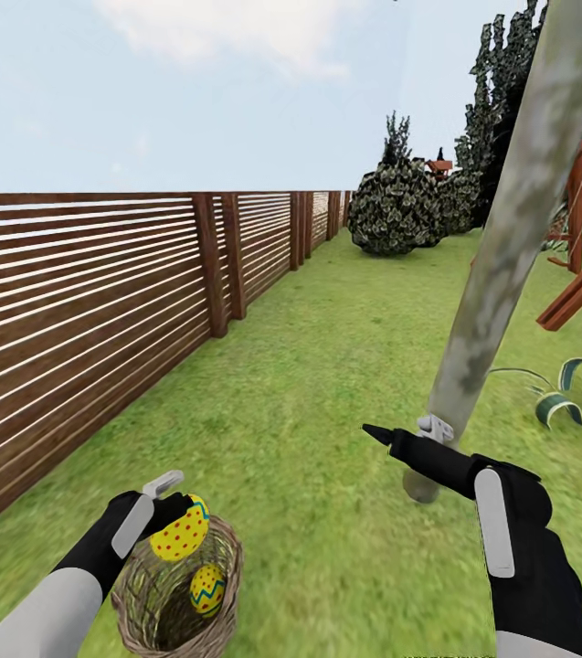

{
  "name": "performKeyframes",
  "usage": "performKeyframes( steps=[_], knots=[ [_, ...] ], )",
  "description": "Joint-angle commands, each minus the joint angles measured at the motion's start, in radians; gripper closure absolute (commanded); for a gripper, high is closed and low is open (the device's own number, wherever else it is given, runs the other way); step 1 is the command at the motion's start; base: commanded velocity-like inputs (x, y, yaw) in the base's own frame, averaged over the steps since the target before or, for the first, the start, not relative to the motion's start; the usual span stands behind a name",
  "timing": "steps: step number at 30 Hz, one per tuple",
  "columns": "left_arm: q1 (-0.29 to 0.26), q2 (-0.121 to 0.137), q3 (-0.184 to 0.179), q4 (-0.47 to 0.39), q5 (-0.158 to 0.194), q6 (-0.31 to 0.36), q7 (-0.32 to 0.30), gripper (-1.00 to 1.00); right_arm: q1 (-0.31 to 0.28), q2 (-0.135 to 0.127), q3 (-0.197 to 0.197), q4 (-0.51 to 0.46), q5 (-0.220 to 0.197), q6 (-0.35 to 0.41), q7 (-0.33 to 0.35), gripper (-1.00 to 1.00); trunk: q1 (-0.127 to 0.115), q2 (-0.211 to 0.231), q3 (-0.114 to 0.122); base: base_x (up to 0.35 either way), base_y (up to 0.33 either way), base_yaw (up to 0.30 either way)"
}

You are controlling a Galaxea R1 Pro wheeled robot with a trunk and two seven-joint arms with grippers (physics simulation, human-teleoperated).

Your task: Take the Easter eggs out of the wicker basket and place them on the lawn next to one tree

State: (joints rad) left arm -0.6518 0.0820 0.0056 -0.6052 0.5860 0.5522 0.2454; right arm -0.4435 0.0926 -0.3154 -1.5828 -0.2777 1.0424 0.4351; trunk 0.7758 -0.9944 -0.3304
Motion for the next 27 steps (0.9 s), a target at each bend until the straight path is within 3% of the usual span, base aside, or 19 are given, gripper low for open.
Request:
performKeyframes(
  steps=[1, 9, 27],
  knots=[
    [0.000, 0.000, 0.001, -0.002, 0.011, 0.004, 0.008, 1.00, -0.001, 0.001, -0.004, 0.000, 0.008, 0.005, 0.010, -1.00, -0.004, 0.006, 0.003, 0.000, 0.000, -0.210],
    [0.000, -0.001, 0.000, -0.003, 0.010, 0.004, 0.008, 1.00, -0.001, 0.001, -0.007, 0.000, 0.006, 0.005, 0.010, -1.00, -0.034, 0.062, 0.036, 0.000, 0.000, -0.177],
    [0.000, -0.001, 0.000, -0.003, 0.010, 0.005, 0.008, 1.00, -0.001, 0.001, -0.008, 0.000, 0.006, 0.005, 0.010, -1.00, -0.103, 0.188, 0.093, 0.000, 0.000, -0.006]
  ],
)
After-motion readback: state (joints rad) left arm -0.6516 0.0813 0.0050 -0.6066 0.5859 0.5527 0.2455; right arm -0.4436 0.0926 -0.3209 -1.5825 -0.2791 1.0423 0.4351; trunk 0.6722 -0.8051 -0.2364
